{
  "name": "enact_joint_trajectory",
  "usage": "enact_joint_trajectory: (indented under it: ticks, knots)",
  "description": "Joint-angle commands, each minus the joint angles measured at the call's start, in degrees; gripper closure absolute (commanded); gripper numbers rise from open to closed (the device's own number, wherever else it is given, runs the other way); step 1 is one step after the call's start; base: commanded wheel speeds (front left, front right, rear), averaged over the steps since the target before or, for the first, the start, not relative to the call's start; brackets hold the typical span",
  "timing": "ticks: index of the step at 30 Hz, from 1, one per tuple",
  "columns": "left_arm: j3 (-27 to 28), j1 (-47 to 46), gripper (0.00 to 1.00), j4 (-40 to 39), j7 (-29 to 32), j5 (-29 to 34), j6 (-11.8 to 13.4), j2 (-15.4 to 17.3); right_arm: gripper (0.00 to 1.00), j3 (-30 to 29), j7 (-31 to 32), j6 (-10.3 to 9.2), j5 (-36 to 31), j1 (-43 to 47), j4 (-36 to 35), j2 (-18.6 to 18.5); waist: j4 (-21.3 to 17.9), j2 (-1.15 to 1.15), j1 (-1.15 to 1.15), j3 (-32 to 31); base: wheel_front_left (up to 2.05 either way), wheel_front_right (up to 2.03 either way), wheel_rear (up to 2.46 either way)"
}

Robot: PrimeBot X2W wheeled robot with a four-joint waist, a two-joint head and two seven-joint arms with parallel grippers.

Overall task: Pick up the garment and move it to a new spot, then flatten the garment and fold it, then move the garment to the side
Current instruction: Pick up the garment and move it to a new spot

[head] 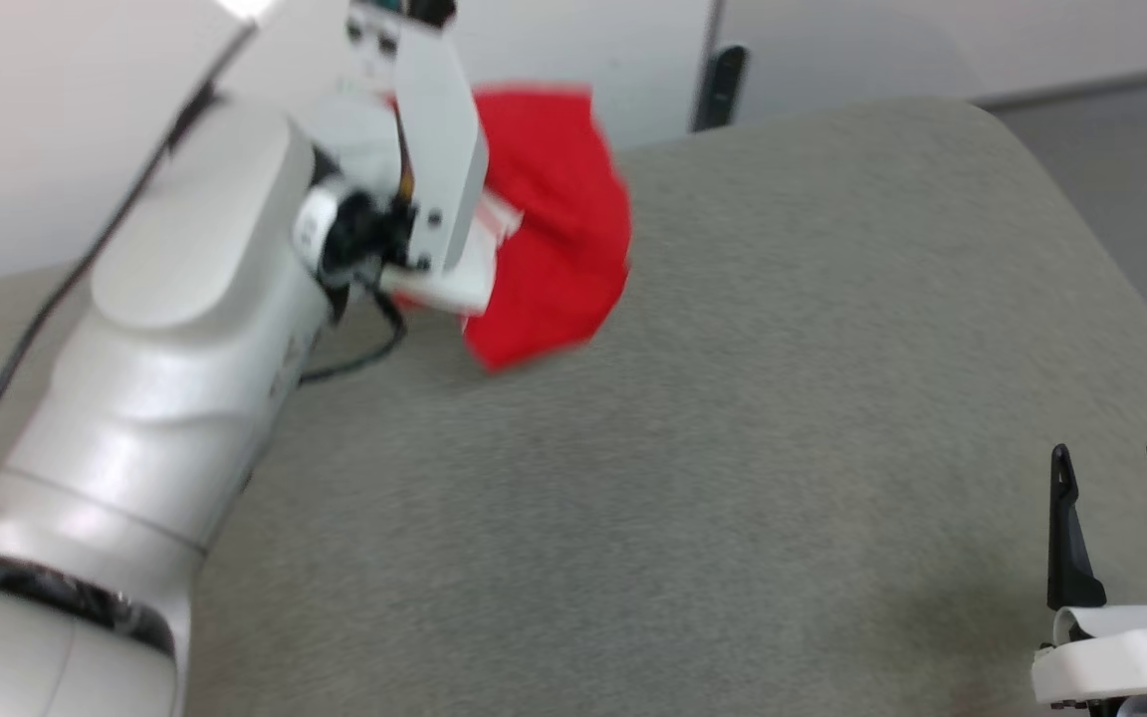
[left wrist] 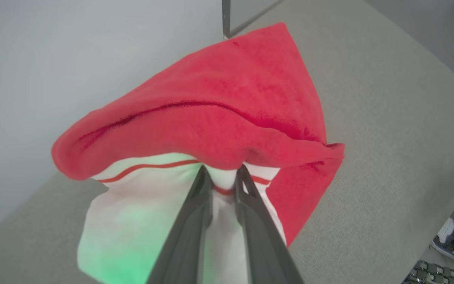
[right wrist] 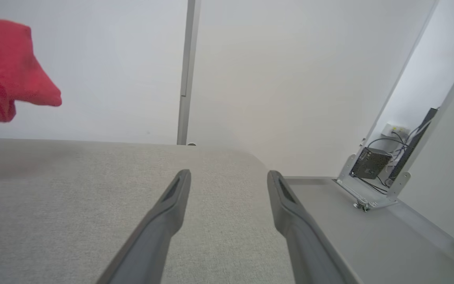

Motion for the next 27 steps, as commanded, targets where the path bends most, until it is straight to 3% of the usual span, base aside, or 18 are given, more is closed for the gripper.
enact_joint_trajectory:
  ticks: [1, 12, 19, 21, 22, 23, 24, 25, 27]
  knots:
    - [-0.50, 2.51, 1.00, 0.07, 1.73, -0.25, 0.99, 1.05, 0.00, 0.43, -0.05, -0.04, 0.81, -0.16, -0.05, 0.16, -6.38, 0.00, 0.00, 3.49, 0.00, 0.00, 0.00]
    - [-2.13, 14.69, 1.00, -1.39, 9.64, -2.36, 6.06, 4.23, 0.00, 2.08, -0.06, -0.04, 2.72, -1.30, -0.15, 0.16, -8.62, 0.00, 0.00, 7.08, 0.00, 0.00, 0.00]
    - [-1.90, 20.25, 1.00, 0.06, 10.57, -3.88, 8.27, 4.49, 0.00, 3.15, -0.05, -0.04, 2.32, -2.17, 0.43, 0.14, -7.05, 0.00, 0.00, 6.36, 0.00, 0.00, 0.00]
    - [-2.09, 20.29, 0.98, -0.43, 11.08, -4.40, 7.67, 4.19, 0.00, 3.08, -0.05, -0.04, 1.71, -1.96, 0.63, 0.13, -5.95, 0.00, 0.00, 5.17, 0.00, 0.00, 0.00]
    - [-1.96, 20.11, 0.69, -0.89, 10.68, -4.59, 7.42, 4.00, 0.00, 2.98, -0.05, -0.04, 1.41, -1.74, 0.74, 0.12, -5.30, 0.00, 0.00, 4.45, 0.00, 0.00, 0.00]
    - [-2.00, 19.82, 0.53, -1.38, 10.48, -4.50, 7.01, 3.92, 0.00, 2.96, -0.05, -0.04, 1.09, -1.42, 0.92, 0.14, -4.65, 0.00, 0.00, 3.73, 0.00, 0.00, 0.00]
    - [-2.17, 19.58, 0.18, -1.82, 10.28, -4.21, 6.73, 3.86, 0.00, 2.85, -0.05, -0.04, 0.79, -1.07, 1.09, 0.14, -3.87, 0.00, 0.00, 2.88, 0.00, 0.00, 0.00]
    - [-2.31, 19.35, 0.00, -2.40, 10.19, -4.15, 6.35, 3.79, 0.00, 2.76, -0.05, -0.05, 0.50, -0.75, 1.16, 0.10, -3.08, 0.00, 0.00, 2.07, 0.00, 0.00, 0.00]
    - [-2.24, 18.91, 0.00, -3.68, 9.42, -4.35, 5.87, 3.64, 0.00, 2.83, -0.05, -0.04, -0.05, -0.14, 1.19, 0.12, -1.47, 0.00, 0.00, 0.47, 0.00, 0.00, 0.00]
